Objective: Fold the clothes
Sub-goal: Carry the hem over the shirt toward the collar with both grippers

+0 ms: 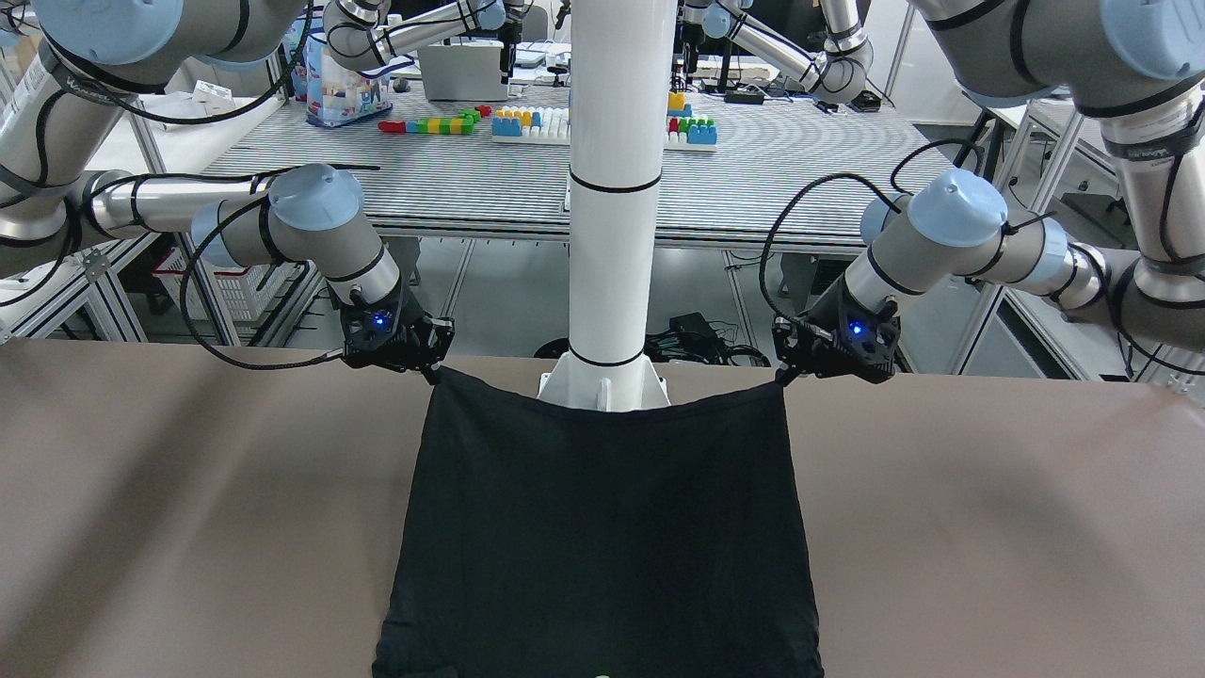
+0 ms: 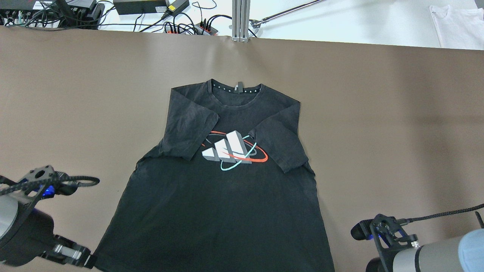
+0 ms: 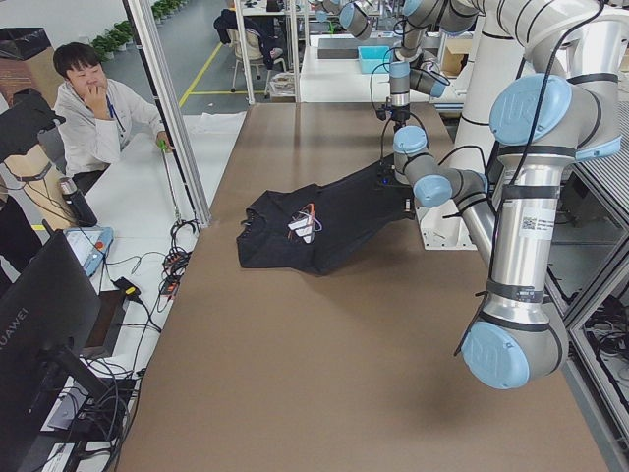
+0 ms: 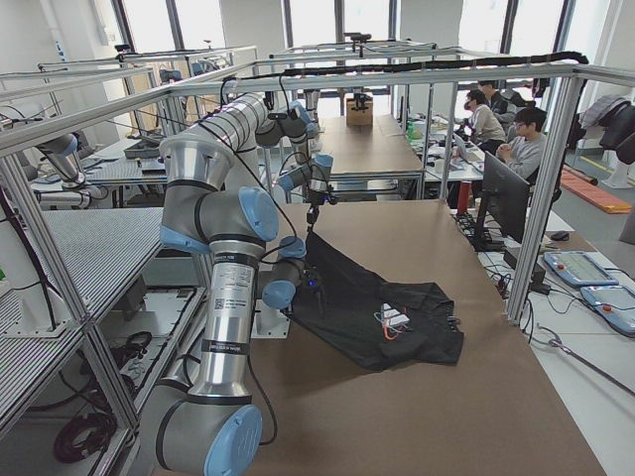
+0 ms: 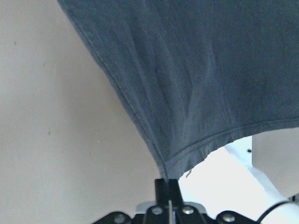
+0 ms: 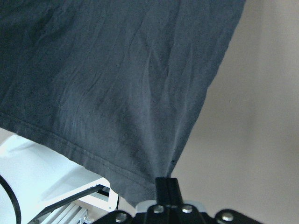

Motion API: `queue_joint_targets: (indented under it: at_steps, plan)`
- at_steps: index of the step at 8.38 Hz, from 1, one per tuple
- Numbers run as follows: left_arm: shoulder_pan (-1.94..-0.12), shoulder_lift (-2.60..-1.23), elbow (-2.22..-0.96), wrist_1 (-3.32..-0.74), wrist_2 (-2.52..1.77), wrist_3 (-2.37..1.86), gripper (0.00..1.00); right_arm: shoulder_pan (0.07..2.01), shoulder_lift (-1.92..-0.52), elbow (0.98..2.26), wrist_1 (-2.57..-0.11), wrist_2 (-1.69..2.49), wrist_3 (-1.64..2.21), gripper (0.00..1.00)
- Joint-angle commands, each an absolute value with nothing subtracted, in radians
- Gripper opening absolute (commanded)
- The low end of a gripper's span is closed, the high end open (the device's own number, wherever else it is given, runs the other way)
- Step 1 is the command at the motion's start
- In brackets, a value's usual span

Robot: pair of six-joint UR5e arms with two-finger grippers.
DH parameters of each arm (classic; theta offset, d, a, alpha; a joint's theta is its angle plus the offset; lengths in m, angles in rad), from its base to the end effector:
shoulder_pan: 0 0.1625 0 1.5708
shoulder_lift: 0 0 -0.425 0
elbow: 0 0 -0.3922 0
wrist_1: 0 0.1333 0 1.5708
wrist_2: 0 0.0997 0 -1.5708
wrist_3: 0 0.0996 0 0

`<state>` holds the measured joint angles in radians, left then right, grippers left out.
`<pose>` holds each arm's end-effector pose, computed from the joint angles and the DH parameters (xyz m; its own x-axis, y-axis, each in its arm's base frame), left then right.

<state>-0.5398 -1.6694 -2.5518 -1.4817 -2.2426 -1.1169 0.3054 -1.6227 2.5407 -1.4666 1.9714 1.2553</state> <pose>0.2607 -0.2394 0.1990 0.4033 0.1584 -0.9012 -0.2460 0.9674 0.0600 -0.3020 -0.1942 0.2381 0.4603 -0.1545 0.8742 0.1928 0.9786 0.0714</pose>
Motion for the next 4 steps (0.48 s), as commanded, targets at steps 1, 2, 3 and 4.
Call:
queue_joint_targets:
  at_steps: [1, 2, 3, 4]
  plan:
    - [-0.468, -1.598, -2.612, -1.479, -2.24, -1.117, 0.0, 0.252, -1.643, 2.574, -1.488, 1.974, 1.255, 0.0]
    - [-0.485, -1.606, -2.6, -1.477, -2.214, -1.117, 0.0, 0.255, -1.637, 2.571, -1.493, 1.958, 1.262, 0.0]
    - [-0.491, -1.63, -2.571, -1.479, -2.141, -1.117, 0.0, 0.262, -1.632, 2.565, -1.497, 1.909, 1.269, 0.0]
    - [-0.526, -1.699, -2.503, -1.477, -2.1, -1.117, 0.0, 0.285, -1.622, 2.541, -1.505, 1.864, 1.269, 0.0]
